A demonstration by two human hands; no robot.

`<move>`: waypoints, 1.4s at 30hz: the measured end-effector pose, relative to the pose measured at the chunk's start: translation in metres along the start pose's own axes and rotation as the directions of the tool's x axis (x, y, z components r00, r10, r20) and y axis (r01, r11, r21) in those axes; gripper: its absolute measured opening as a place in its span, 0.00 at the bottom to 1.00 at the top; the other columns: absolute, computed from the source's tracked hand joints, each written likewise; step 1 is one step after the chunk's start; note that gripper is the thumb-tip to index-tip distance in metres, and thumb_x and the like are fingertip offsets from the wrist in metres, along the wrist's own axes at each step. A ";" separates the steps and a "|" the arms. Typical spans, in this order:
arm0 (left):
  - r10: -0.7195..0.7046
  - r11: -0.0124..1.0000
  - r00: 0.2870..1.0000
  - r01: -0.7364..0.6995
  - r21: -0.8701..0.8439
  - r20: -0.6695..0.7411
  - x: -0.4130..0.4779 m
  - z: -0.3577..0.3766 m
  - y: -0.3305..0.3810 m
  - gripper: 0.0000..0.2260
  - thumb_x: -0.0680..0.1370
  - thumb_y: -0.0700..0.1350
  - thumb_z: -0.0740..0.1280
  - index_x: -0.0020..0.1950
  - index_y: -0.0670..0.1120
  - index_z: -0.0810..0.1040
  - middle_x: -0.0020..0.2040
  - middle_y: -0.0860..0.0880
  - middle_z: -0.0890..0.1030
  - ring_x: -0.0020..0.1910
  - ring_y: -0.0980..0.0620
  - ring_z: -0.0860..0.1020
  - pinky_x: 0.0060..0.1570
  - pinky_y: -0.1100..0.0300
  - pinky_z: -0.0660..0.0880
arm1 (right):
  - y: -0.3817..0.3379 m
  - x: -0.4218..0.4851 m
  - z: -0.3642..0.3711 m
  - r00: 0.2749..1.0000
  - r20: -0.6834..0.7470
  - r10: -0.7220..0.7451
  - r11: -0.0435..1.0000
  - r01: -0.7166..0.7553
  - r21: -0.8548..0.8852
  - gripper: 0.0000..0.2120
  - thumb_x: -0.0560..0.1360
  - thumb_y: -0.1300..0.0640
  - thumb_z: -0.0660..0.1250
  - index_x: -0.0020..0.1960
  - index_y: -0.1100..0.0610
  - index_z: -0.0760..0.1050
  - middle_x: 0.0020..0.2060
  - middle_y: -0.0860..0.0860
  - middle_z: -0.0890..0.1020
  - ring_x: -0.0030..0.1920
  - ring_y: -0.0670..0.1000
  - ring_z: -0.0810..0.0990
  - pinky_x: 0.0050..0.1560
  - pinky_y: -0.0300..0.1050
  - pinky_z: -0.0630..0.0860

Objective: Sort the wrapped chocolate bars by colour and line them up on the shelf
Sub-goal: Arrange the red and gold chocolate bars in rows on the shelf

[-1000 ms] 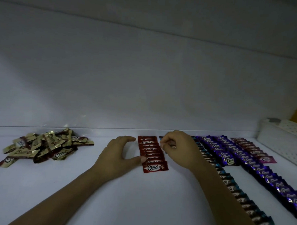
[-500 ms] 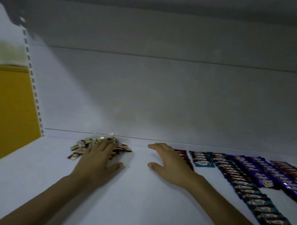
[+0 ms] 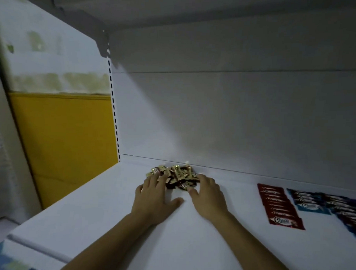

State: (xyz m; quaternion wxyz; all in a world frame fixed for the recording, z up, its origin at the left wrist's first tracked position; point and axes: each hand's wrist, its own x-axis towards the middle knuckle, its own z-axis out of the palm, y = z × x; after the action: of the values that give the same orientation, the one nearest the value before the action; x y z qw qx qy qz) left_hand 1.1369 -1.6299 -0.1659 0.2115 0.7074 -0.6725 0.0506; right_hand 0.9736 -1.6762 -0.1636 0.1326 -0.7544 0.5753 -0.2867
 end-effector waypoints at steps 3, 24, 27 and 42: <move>0.039 0.999 0.999 -0.039 -0.004 0.013 0.010 0.001 -0.003 0.42 0.69 0.73 0.59 0.77 0.56 0.50 0.79 0.52 0.50 0.77 0.51 0.50 0.73 0.48 0.54 | 0.001 0.019 0.005 0.998 -0.038 0.042 0.999 -0.041 0.034 0.20 0.79 0.45 0.58 0.68 0.51 0.66 0.64 0.55 0.72 0.63 0.57 0.70 0.61 0.50 0.69; 0.511 0.860 0.858 -0.510 0.035 -0.045 0.105 0.028 0.009 0.20 0.75 0.58 0.62 0.63 0.50 0.71 0.62 0.48 0.72 0.57 0.45 0.73 0.52 0.52 0.73 | -0.001 0.067 0.022 0.907 -0.263 0.328 0.730 -0.067 0.680 0.11 0.81 0.53 0.57 0.49 0.55 0.76 0.44 0.51 0.81 0.48 0.53 0.80 0.53 0.50 0.76; 0.574 0.818 0.811 -0.574 0.034 -0.116 0.103 0.025 0.011 0.15 0.77 0.53 0.60 0.61 0.48 0.71 0.56 0.48 0.76 0.52 0.44 0.75 0.45 0.52 0.73 | 0.002 0.069 0.022 0.891 -0.253 0.376 0.671 -0.073 0.738 0.12 0.81 0.51 0.57 0.45 0.53 0.76 0.44 0.52 0.82 0.48 0.53 0.80 0.56 0.54 0.75; -0.263 0.409 0.915 -0.181 -0.894 -0.306 0.119 0.002 -0.016 0.10 0.79 0.33 0.61 0.55 0.45 0.76 0.48 0.53 0.83 0.49 0.58 0.81 0.48 0.65 0.77 | -0.003 0.063 0.028 0.992 -0.037 0.123 0.856 -0.087 0.510 0.17 0.76 0.44 0.63 0.63 0.48 0.72 0.56 0.44 0.76 0.51 0.45 0.77 0.48 0.42 0.78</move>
State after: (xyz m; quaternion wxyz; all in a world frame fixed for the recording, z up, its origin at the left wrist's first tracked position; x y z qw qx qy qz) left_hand 1.1624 -1.7413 -0.1292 0.6953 0.4676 -0.5138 -0.1843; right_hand 1.0036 -1.7387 -0.1671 0.3219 -0.6501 0.5243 -0.4459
